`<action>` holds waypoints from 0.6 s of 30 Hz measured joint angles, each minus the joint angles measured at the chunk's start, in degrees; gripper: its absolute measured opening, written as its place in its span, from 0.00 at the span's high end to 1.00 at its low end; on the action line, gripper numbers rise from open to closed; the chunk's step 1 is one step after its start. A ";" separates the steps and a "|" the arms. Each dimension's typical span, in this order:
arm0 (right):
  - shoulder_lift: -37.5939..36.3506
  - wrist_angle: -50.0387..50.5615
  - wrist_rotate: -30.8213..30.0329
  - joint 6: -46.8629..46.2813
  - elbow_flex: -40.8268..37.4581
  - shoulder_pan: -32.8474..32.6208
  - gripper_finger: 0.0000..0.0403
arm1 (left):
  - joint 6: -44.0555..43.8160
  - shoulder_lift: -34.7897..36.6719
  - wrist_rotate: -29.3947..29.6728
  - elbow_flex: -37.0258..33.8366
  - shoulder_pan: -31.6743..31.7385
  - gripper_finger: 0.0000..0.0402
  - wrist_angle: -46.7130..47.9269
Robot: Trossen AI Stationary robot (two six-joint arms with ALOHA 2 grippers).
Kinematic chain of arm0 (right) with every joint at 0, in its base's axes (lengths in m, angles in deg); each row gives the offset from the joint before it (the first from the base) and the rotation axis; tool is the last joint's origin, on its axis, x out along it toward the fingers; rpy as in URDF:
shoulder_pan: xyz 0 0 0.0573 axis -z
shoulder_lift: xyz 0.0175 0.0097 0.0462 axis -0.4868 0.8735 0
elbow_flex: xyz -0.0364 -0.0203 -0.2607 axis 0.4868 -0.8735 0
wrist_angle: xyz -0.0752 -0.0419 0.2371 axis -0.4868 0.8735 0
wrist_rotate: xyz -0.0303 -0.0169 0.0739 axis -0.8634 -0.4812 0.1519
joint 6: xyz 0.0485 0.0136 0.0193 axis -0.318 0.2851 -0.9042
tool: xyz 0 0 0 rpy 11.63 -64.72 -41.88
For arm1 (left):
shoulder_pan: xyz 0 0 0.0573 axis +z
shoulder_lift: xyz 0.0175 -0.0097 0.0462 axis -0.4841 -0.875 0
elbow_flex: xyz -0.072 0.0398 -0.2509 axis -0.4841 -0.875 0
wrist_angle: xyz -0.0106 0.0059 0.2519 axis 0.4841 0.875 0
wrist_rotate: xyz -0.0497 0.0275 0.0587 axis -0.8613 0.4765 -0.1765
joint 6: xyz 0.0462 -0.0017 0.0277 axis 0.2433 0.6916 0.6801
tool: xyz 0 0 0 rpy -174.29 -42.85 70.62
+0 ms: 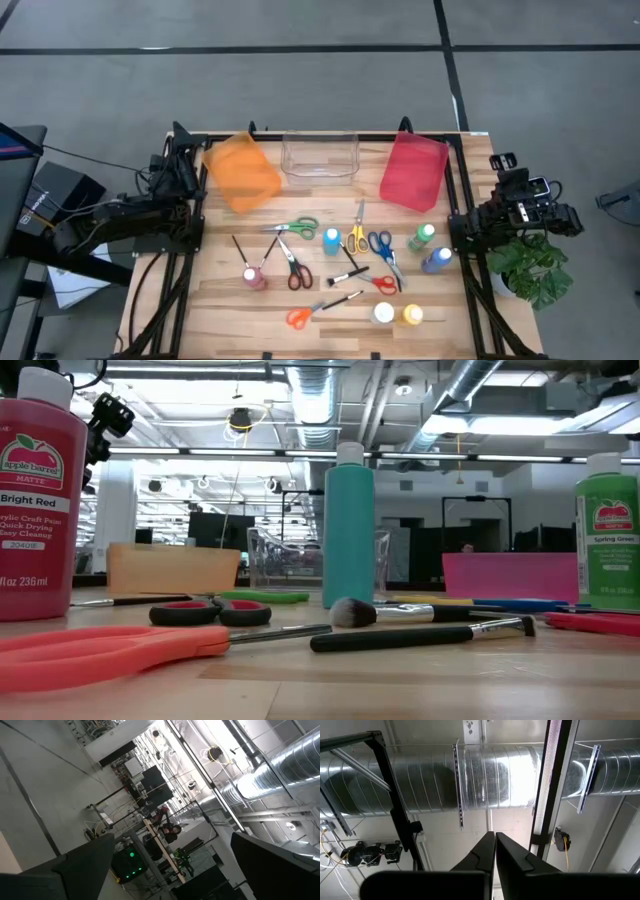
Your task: Pick & Place Paint Supplies
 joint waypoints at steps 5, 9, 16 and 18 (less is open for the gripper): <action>0.00 0.00 0.01 0.01 -0.01 0.00 0.97 | 0.00 0.00 0.01 -0.01 0.00 0.01 0.01; 0.00 0.00 0.01 0.01 -0.01 0.00 0.97 | 0.00 0.00 0.00 -0.01 0.01 0.01 0.00; 0.02 0.00 0.01 0.02 -0.02 0.00 0.97 | -2.67 0.00 -0.09 -0.02 0.00 0.01 -0.87; 0.02 0.00 0.01 0.01 -0.01 0.00 0.97 | -8.40 0.00 -0.90 -0.02 0.00 0.01 -3.17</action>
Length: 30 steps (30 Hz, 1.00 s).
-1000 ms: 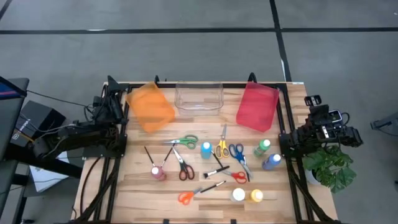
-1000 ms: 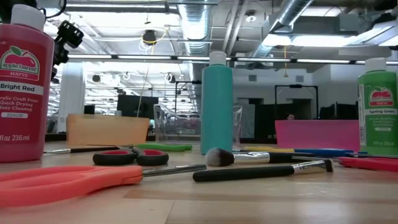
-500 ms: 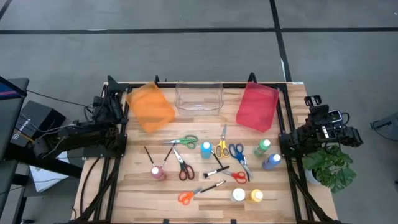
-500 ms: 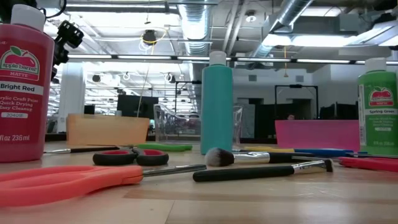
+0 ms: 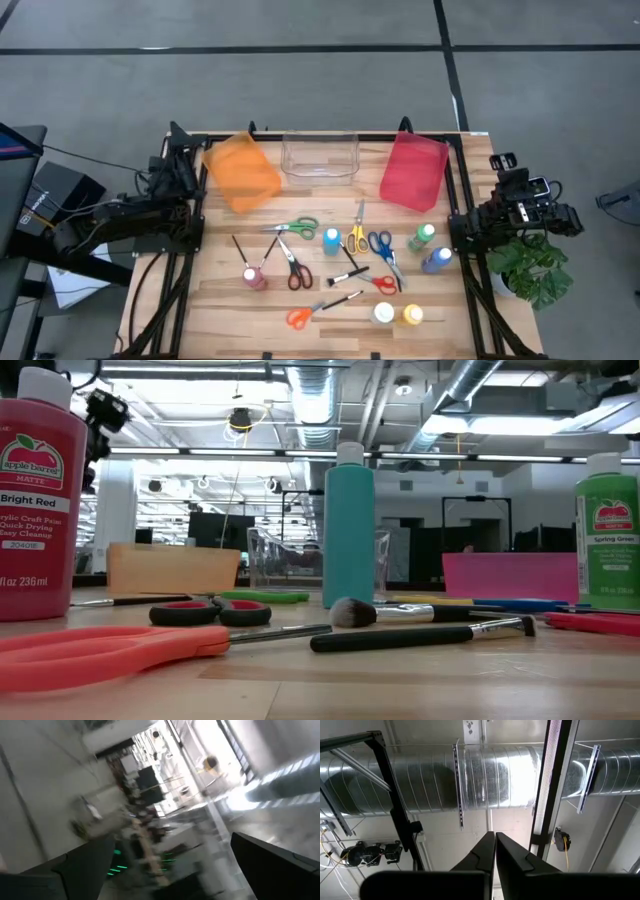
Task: Pick & Place Paint Supplies
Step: Put the light blue paint bottle into the orange bin
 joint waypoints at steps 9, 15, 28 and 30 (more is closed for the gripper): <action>0.01 -0.02 0.01 -0.01 0.01 0.00 0.97 | -25.16 0.90 -8.99 0.00 -1.53 0.01 -2.35; -0.01 -0.01 -0.01 -0.01 -0.01 0.00 0.97 | -26.76 0.81 -37.65 1.31 -2.25 0.01 1.23; 0.01 0.00 -0.01 0.01 -0.01 0.00 0.97 | -3.98 2.43 -93.52 12.09 -12.59 0.01 8.62; -0.01 0.00 0.00 0.01 0.01 0.00 0.97 | -4.17 3.97 -97.17 15.04 -13.24 0.01 12.84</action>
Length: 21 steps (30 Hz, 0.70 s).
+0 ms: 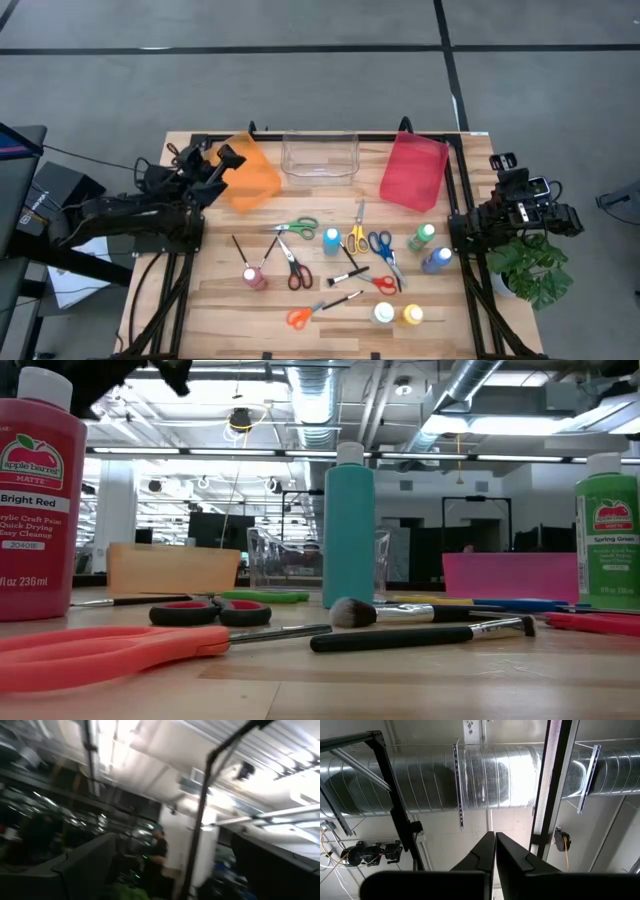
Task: Pick & Place Paint Supplies
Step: Put the light blue paint bottle into the orange bin
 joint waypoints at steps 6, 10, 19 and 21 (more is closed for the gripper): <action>0.01 0.00 0.00 -0.02 -0.01 0.00 0.97 | 6.37 7.95 -0.55 10.34 -1.46 0.01 26.70; 0.00 0.00 -0.01 -0.02 -0.01 0.00 0.97 | 13.87 13.65 11.00 18.20 -3.58 0.01 51.76; 0.00 0.00 0.00 -0.01 -0.02 0.00 0.97 | 16.98 21.79 34.88 22.73 -13.73 0.01 74.39; 0.01 0.00 -0.01 -0.02 -0.02 0.00 0.97 | 17.67 22.68 38.72 22.72 -17.02 0.01 75.77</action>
